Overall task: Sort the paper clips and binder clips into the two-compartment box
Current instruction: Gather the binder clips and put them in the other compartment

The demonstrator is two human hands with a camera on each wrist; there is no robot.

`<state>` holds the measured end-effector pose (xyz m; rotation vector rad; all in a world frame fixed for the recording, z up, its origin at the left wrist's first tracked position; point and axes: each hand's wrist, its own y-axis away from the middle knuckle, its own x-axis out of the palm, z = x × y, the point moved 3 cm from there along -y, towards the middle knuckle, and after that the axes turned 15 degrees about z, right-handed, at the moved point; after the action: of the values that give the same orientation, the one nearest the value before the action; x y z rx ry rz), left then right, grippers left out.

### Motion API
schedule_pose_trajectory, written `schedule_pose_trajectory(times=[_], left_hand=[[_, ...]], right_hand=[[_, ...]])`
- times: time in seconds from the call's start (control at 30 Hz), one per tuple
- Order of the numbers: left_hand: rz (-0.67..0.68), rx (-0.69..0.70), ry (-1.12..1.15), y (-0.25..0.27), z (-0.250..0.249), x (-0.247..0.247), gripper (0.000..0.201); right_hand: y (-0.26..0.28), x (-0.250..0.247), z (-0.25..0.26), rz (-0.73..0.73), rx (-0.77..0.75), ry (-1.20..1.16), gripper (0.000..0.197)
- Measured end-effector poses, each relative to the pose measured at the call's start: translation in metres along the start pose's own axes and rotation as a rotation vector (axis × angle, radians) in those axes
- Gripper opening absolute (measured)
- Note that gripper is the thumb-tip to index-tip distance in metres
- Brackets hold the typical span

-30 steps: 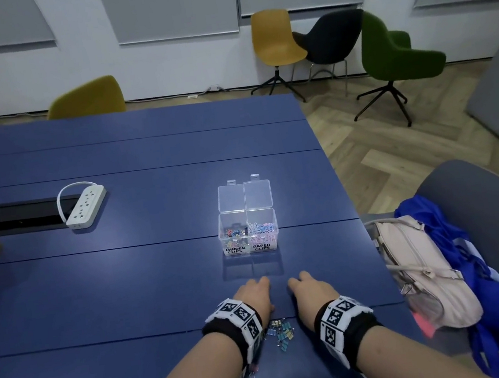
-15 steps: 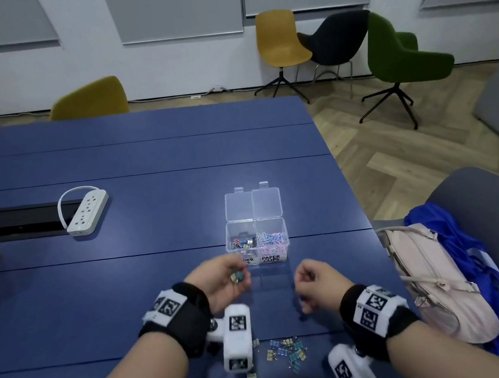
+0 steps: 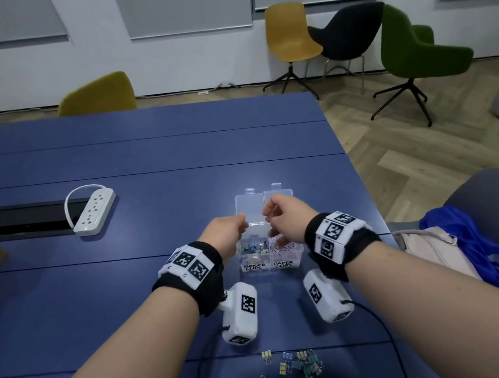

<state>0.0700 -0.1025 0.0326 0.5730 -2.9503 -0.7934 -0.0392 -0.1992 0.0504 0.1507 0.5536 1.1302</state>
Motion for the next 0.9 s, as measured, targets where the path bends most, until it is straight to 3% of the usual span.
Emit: schedule_pose_trajectory(times=[0.1, 0.17, 0.33, 0.4, 0.43, 0.5, 0.57, 0.73, 0.9], left_hand=[[-0.079, 0.133, -0.138, 0.018, 0.003, -0.012, 0.012], [-0.058, 0.171, -0.153, 0.033, 0.012, -0.014, 0.011], [-0.076, 0.091, -0.360, 0.048, 0.055, -0.017, 0.018], [-0.030, 0.045, -0.588, 0.049, 0.071, -0.008, 0.009], [0.022, 0.015, -0.746, 0.049, 0.078, 0.000, 0.024], [0.146, -0.014, -0.986, 0.044, 0.089, 0.017, 0.054], [0.210, -0.029, -1.106, 0.039, 0.094, 0.030, 0.066], [0.241, -0.042, -1.196, 0.053, 0.109, 0.047, 0.059], [0.347, -0.010, -1.150, 0.094, 0.125, 0.055, 0.079]], right_hand=[[0.022, -0.021, -0.016, -0.018, -0.022, 0.003, 0.026], [0.042, -0.029, -0.036, -0.015, 0.005, 0.033, 0.024], [0.088, -0.013, -0.088, 0.052, 0.147, 0.206, 0.022], [0.103, 0.009, -0.095, 0.166, 0.195, 0.391, 0.014], [0.110, 0.023, -0.096, 0.248, 0.210, 0.509, 0.017], [0.121, 0.053, -0.101, 0.399, 0.229, 0.699, 0.057], [0.126, 0.077, -0.103, 0.450, 0.257, 0.761, 0.076], [0.121, 0.102, -0.109, 0.351, 0.224, 0.819, 0.048], [0.118, 0.103, -0.118, 0.294, 0.205, 0.765, 0.032]])
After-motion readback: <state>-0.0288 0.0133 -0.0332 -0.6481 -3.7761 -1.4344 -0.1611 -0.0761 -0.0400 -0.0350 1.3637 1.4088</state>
